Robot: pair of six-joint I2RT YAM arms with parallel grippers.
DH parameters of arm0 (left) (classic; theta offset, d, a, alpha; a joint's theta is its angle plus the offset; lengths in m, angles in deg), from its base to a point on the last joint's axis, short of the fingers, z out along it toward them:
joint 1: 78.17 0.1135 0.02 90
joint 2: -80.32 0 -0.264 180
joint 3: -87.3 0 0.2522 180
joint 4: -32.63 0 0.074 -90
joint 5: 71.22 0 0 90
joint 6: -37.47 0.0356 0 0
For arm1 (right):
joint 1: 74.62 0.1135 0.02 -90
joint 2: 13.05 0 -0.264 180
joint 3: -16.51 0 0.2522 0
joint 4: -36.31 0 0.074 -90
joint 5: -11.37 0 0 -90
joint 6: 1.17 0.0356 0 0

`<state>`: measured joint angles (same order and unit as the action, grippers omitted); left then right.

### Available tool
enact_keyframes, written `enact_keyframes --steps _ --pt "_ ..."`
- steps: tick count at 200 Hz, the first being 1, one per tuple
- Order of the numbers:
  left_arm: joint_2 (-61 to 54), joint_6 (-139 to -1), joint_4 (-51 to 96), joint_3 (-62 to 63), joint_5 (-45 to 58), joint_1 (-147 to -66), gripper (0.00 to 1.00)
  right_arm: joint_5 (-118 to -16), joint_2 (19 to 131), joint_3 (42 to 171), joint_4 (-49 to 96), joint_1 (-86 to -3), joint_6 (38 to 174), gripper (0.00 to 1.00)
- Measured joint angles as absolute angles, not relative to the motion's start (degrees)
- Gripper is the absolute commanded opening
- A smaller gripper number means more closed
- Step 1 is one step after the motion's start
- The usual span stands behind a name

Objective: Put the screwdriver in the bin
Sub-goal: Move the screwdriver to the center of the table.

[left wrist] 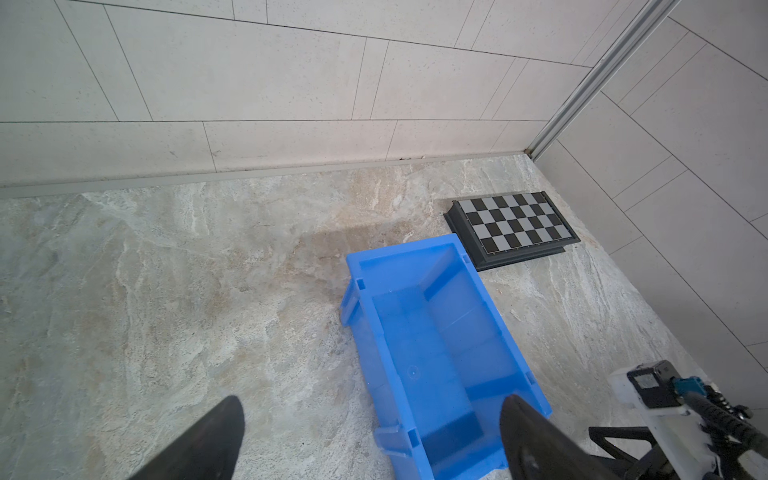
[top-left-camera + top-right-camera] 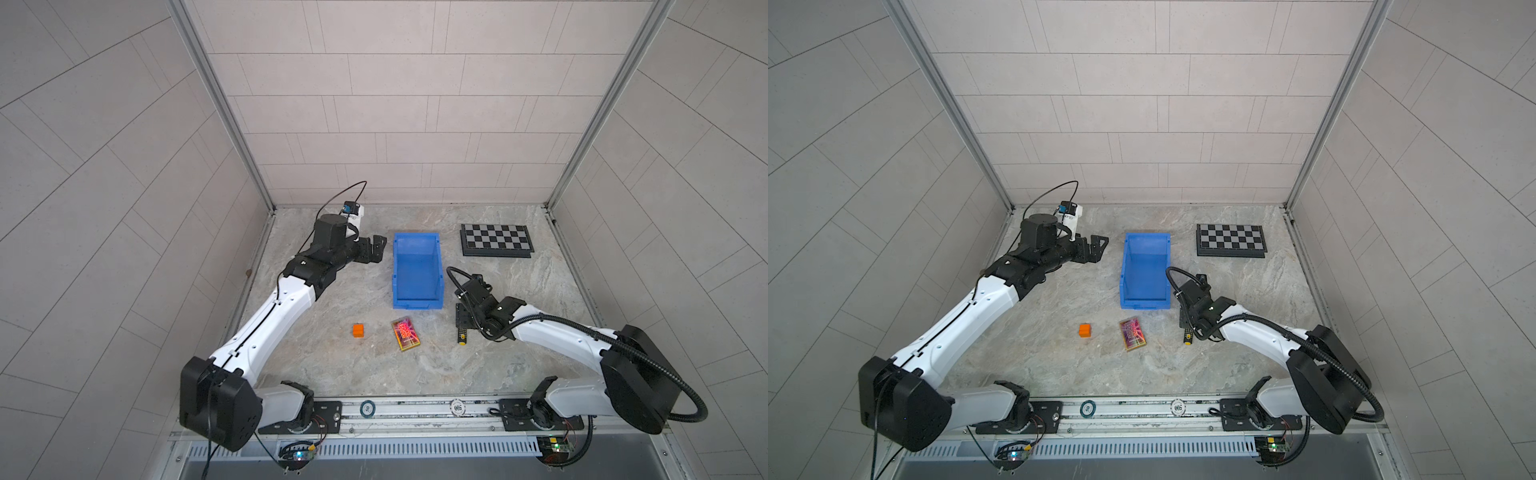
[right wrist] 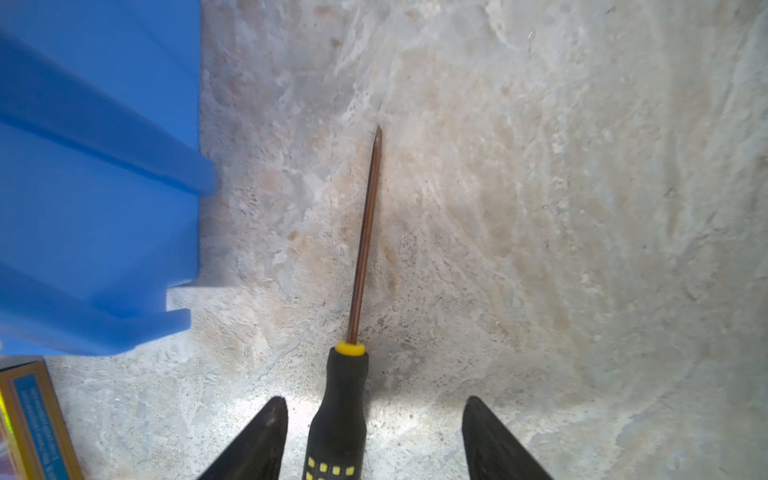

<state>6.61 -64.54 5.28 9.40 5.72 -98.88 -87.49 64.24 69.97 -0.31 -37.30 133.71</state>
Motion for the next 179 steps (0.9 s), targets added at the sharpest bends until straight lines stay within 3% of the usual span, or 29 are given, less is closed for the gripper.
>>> enact_keyframes --steps 98,143,179 --pt "6.61 -64.30 5.26 9.40 6.68 -98.88 1.00 -85.57 68.18 68.66 3.02 -34.74 138.56 0.48" --pt "6.61 -64.10 5.26 9.40 7.21 -98.88 1.00 -86.59 67.89 66.54 3.06 -33.73 141.36 0.46" --pt "6.61 -64.10 5.26 9.40 7.27 -98.88 0.99 -87.01 66.93 66.04 3.67 -33.60 142.32 0.36"
